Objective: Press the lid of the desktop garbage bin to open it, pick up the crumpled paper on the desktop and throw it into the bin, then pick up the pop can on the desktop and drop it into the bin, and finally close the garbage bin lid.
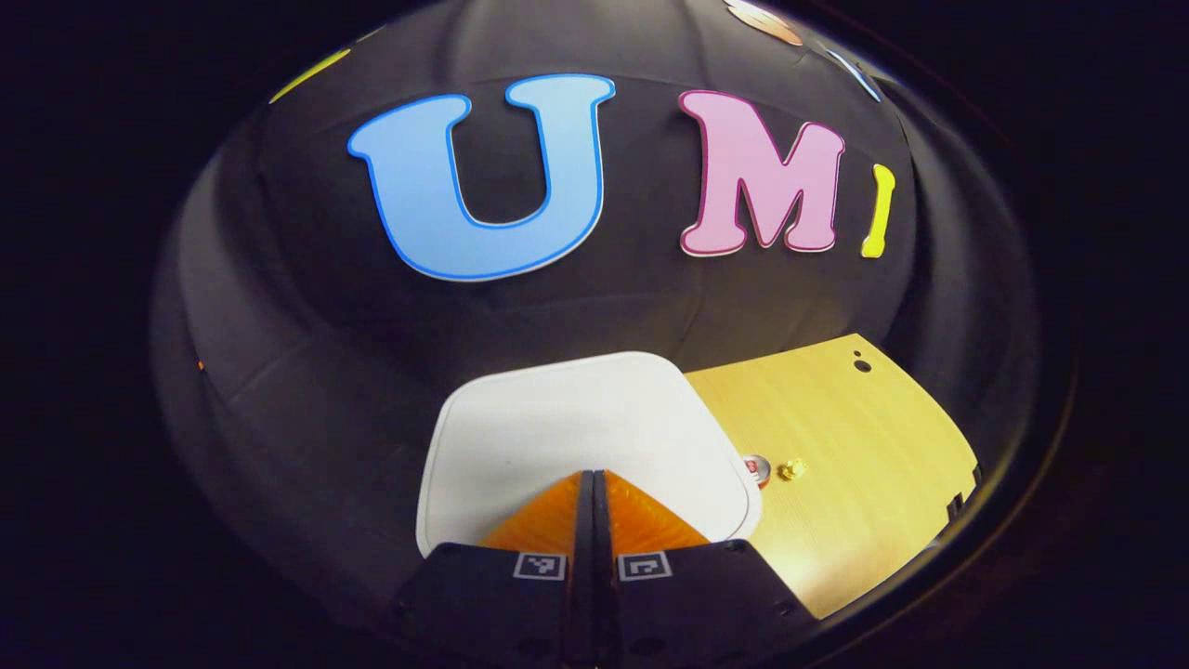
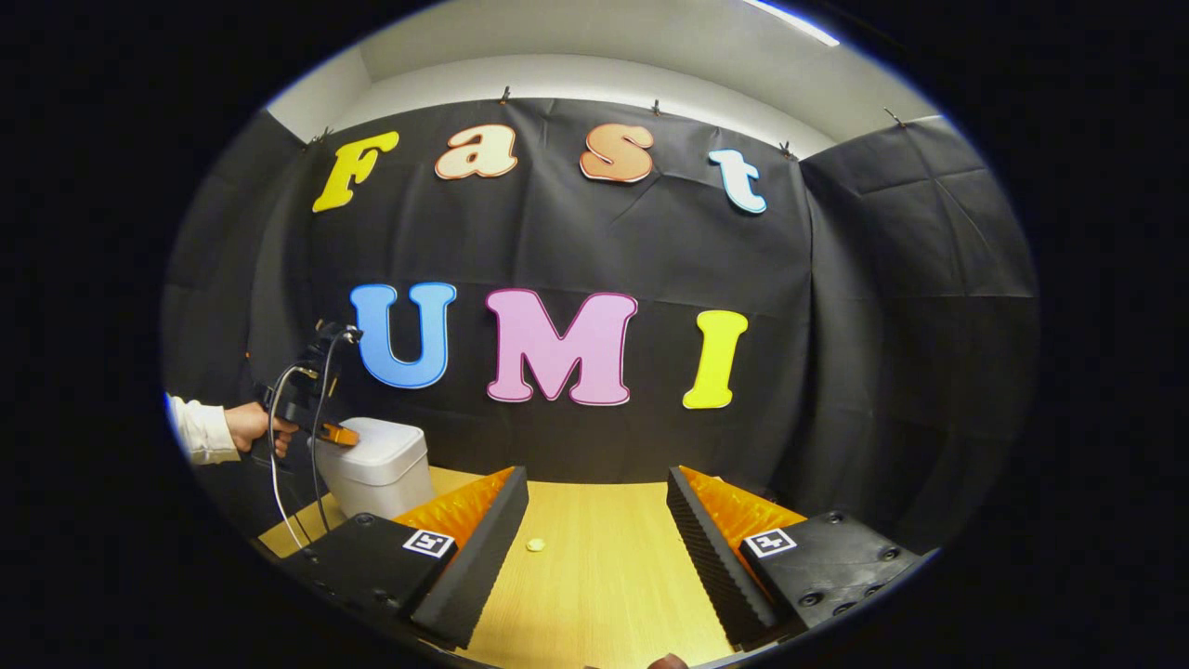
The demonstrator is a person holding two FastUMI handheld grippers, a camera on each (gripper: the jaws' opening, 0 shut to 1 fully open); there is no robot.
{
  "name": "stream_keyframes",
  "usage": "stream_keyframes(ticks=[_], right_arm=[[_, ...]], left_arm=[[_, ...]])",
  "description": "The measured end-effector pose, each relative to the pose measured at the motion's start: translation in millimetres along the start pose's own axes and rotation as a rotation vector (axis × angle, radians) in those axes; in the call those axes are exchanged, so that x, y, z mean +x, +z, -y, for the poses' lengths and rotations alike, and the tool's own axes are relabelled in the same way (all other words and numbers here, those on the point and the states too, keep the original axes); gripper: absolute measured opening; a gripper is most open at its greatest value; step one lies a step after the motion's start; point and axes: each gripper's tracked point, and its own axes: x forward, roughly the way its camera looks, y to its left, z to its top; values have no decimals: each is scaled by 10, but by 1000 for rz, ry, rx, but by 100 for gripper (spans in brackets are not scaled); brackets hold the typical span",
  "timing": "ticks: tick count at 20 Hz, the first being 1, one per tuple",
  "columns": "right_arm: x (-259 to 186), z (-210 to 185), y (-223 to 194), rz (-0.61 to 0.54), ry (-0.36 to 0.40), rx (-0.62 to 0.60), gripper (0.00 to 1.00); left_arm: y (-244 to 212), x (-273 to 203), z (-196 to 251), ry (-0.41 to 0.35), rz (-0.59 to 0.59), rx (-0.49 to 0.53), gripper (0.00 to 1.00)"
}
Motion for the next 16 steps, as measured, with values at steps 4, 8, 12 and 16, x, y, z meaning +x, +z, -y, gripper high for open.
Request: stream_keyframes(ticks=[4, 8, 12, 16], right_arm=[[75, -160, -1, -12, 36, 25, 97], [151, -242, -37, -39, 61, 1, 97], [240, -402, -117, -109, 127, -25, 96], [533, -553, -257, -194, 223, -83, 97]], left_arm=[[-1, 35, 1, 11, -15, 84, 6], [158, -37, -40, 57, 52, 164, 6], [677, -508, -41, 81, 279, 151, 7], [729, -948, 115, 45, 366, 112, 23]])
